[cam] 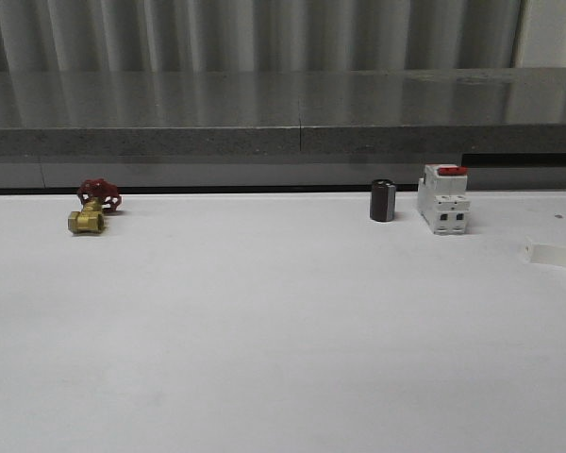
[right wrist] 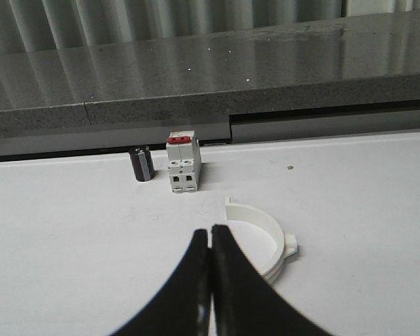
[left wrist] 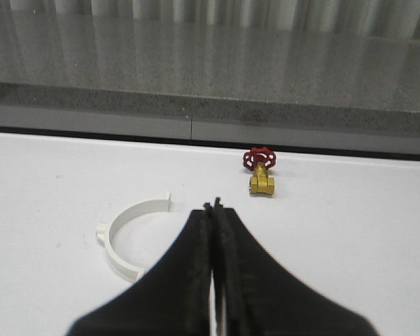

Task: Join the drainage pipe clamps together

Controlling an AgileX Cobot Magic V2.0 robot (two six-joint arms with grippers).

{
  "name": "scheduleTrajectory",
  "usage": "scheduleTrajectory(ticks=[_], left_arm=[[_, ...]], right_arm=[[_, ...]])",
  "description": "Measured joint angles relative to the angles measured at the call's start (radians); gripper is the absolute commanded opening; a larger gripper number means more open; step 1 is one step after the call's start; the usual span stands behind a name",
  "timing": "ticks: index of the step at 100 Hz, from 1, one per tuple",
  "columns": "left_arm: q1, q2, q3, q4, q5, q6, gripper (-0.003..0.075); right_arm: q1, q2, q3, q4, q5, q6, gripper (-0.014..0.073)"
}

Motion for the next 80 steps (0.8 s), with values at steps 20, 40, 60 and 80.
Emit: scheduleTrajectory(ticks=[20,40,60,80], left_arm=[[0.000,0.323,-0.296,-0.003,0.300,0.000,-0.0020],[0.000,0.534,-0.414,-0.003,0.396,0.000,-0.0020],[0.000,0.649,-0.418,-0.003,0.413,0.004,0.0059],[0.000,0.667,-0.418,-0.012,0.414,0.008,0.0514]], right_arm=[[0.000,0.000,0.000,0.000,0.000,0.000,-0.0118],[0.000,0.000,0.000,0.000,0.000,0.000,-0.0118],[0.000,0.000,0.000,0.000,0.000,0.000,-0.0118],[0.000,0.000,0.000,0.000,0.000,0.000,-0.0118]])
